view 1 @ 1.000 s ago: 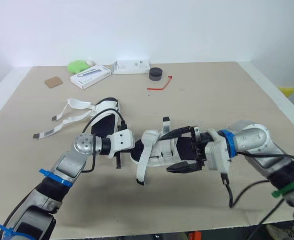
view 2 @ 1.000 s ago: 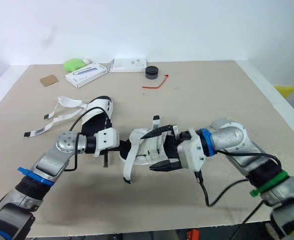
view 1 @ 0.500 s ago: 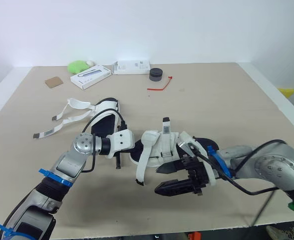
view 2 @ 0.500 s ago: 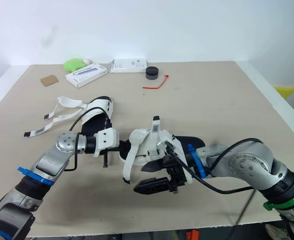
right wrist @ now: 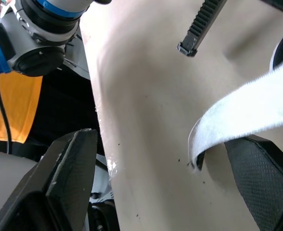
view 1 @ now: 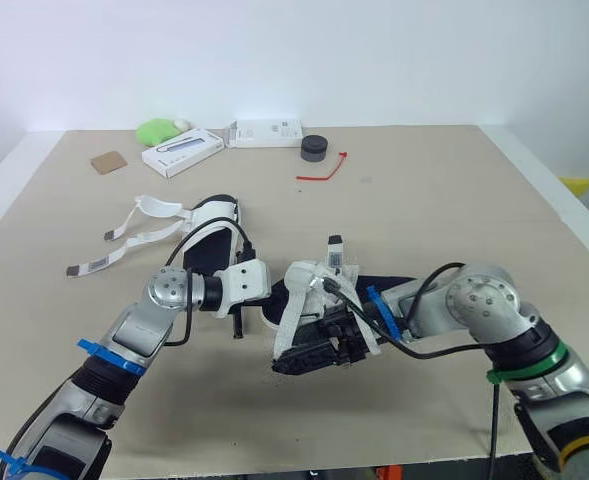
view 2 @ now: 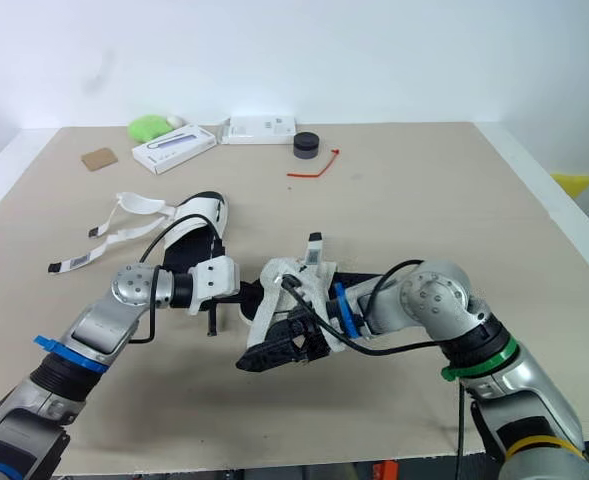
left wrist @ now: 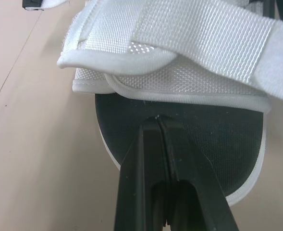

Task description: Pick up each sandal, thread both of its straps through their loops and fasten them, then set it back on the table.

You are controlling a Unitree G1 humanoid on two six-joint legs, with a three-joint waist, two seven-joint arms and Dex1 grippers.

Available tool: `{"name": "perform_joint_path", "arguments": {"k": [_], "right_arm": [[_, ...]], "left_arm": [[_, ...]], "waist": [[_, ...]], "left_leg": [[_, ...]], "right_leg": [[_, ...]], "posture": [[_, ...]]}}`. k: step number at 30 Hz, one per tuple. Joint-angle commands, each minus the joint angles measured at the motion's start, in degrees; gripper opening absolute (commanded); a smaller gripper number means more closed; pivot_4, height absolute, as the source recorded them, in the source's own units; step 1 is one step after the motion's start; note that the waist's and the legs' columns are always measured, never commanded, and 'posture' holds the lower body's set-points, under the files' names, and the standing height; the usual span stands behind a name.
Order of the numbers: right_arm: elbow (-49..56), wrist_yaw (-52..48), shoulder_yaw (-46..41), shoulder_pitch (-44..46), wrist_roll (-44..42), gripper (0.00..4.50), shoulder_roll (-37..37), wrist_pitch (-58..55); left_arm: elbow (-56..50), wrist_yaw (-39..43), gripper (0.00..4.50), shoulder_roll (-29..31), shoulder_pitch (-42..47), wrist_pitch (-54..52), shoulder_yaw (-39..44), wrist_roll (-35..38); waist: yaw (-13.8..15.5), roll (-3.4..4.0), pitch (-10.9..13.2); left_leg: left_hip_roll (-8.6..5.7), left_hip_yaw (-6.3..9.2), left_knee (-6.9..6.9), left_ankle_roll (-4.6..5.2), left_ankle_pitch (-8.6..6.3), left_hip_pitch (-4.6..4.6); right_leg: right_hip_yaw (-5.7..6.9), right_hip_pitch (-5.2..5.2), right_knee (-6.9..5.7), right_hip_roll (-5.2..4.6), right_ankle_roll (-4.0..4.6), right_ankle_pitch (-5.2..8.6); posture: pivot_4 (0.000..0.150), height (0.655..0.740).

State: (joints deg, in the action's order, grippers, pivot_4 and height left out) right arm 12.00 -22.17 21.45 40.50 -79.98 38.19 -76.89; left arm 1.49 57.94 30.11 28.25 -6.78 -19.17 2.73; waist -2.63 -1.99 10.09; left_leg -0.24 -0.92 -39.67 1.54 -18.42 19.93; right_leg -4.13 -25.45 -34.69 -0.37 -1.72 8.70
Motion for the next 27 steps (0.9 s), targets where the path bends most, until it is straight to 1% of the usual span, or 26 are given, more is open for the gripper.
{"name": "perform_joint_path", "arguments": {"k": [1,2,5,8,9,13,14,18,24,26,27], "right_arm": [[0.1,1.0,-3.5,1.0,1.1,4.46,-1.8,-1.9],[-0.1,1.3,-4.1,1.1,1.5,4.46,-2.5,-2.2],[-1.0,2.7,-5.9,1.2,2.6,3.66,-4.4,-3.3],[-0.9,2.8,-7.0,0.9,3.9,2.45,-5.3,-4.8],[-0.8,2.9,-7.3,0.5,4.4,1.96,-5.7,-5.2],[-0.5,3.5,-8.8,-0.6,6.1,0.26,-7.2,-6.5],[-0.5,3.7,-9.2,-0.8,6.3,0.08,-7.5,-6.8],[-0.3,3.8,-10.6,-1.3,7.2,0.08,-8.4,-7.8],[0.6,2.5,-12.1,-1.6,7.9,0.08,-7.8,-9.8],[1.5,0.0,-12.5,-1.0,7.4,0.08,-5.8,-11.1],[2.8,-2.3,-11.9,-0.7,7.9,0.08,-3.6,-11.7]], "left_arm": [[1.5,0.3,0.00,1.1,-2.0,-2.2,-1.0,-1.7],[1.5,0.2,0.00,1.1,-2.0,-2.3,-1.0,-1.7],[1.7,0.1,0.00,0.9,-1.9,-2.4,-0.9,-1.7],[2.0,0.0,0.00,0.8,-1.7,-2.4,-0.9,-1.8],[2.0,0.0,0.00,0.8,-1.6,-2.5,-0.9,-1.8],[2.2,-0.2,0.00,0.6,-1.5,-2.5,-0.9,-1.8],[2.3,-0.3,0.00,0.6,-1.5,-2.5,-0.9,-1.9],[2.6,-0.4,0.00,0.5,-1.3,-2.4,-1.0,-1.8],[2.8,-0.5,0.00,0.5,-1.2,-2.3,-1.0,-1.8],[2.9,-0.5,0.00,0.5,-1.2,-2.2,-1.1,-1.9],[2.9,-0.5,0.00,0.5,-1.2,-2.2,-1.1,-1.8]], "waist": [[0.0,0.00,0.0],[0.0,0.00,0.0],[0.0,0.00,0.0],[0.0,0.00,0.0],[0.0,0.00,0.0],[0.0,-0.01,0.0],[-0.1,-0.03,-0.1],[-0.1,-0.04,-0.1],[0.0,-0.04,-0.1],[0.0,-0.03,-0.1],[0.0,-0.04,-0.1]], "left_leg": [[0.00,0.01,0.00,0.00,0.00,0.00],[0.00,0.03,0.00,0.00,0.00,0.00],[0.00,0.08,0.00,0.00,0.00,0.01],[0.00,0.10,0.00,0.00,0.00,0.02],[0.00,0.11,0.00,0.00,0.00,0.03],[0.00,0.12,-0.01,0.00,0.00,0.04],[0.00,0.12,-0.03,0.00,0.00,0.02],[0.00,0.12,-0.10,0.00,0.02,-0.02],[-0.02,0.12,-0.11,0.00,0.02,-0.02],[-0.03,0.11,-0.11,0.00,0.02,-0.01],[-0.03,0.12,-0.11,0.00,0.02,0.00]], "right_leg": [[0.01,0.00,0.00,0.00,0.00,0.00],[0.02,0.00,0.00,0.01,0.00,0.00],[0.05,0.00,-0.01,0.05,0.01,0.00],[0.05,0.00,-0.01,0.05,0.01,0.00],[0.06,0.00,-0.01,0.05,0.02,0.00],[0.06,0.01,-0.01,0.05,0.02,0.00],[0.06,0.01,-0.01,0.05,0.02,-0.01],[0.08,0.06,-0.04,0.06,0.02,-0.06],[0.07,0.07,-0.04,0.04,0.02,-0.06],[0.07,0.07,-0.04,0.03,0.01,-0.06],[0.07,0.06,-0.04,0.03,0.01,-0.06]], "posture": [[0.150,0.7400],[0.150,0.7400],[0.150,0.7400],[0.150,0.7400],[0.150,0.7400],[0.150,0.7400],[0.150,0.7400],[0.150,0.7400],[0.150,0.7400],[0.150,0.7400],[0.150,0.7400]]}}
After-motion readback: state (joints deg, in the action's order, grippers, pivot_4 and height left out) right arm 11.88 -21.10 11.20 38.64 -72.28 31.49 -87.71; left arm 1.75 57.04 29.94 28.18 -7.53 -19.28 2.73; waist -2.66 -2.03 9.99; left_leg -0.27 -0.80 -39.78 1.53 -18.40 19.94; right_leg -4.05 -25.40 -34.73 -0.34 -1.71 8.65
